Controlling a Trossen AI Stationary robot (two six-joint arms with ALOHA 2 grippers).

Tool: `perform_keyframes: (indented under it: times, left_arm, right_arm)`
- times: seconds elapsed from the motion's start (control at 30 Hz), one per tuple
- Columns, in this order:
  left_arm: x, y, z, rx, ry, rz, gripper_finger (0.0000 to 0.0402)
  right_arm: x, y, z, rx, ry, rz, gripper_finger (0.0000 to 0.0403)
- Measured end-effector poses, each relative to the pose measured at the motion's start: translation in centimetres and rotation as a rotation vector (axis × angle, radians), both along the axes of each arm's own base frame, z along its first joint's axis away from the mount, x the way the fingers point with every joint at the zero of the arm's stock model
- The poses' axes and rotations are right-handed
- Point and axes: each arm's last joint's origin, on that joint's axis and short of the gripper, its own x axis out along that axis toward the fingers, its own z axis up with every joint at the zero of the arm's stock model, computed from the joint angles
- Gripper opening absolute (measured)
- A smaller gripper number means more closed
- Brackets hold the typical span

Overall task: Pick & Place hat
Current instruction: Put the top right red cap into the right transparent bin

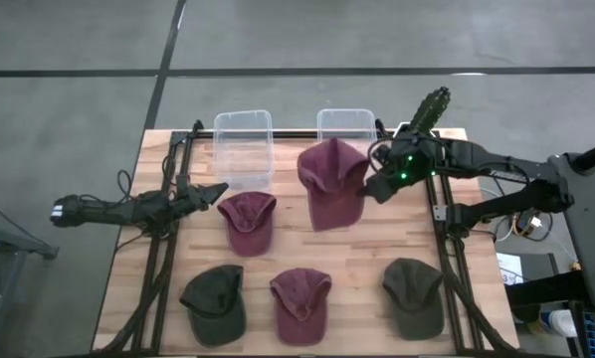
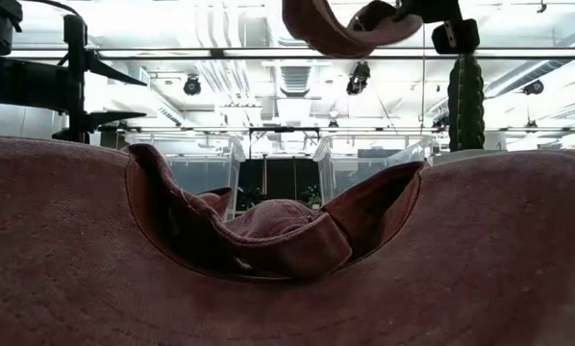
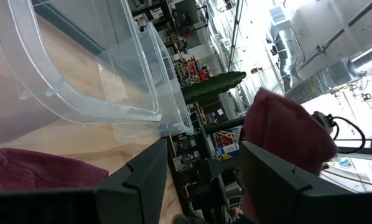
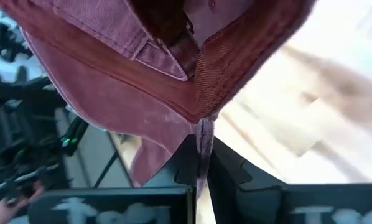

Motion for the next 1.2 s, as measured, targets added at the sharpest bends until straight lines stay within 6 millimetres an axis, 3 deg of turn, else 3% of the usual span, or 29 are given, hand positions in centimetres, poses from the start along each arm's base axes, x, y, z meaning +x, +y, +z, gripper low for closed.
perform_keyframes:
  times: [0.33,0.93,1.2]
  left_arm:
    - [0.0,0.0,0.0,-0.005,-0.003,0.0,0.0193]
    - [0.0,0.0,0.0,-0.016,-0.01,0.0,0.0193]
    - [0.0,0.0,0.0,-0.018,-0.011,0.0,0.0193]
  right_arm:
    - [-0.9,-2.5,1.8,-0.125,-0.022,-0.113,0.0013]
    - [-2.3,-6.3,1.4,-0.386,0.089,-0.346,0.0013]
    - [-2.8,-7.4,0.2,-0.385,0.144,-0.41,0.0013]
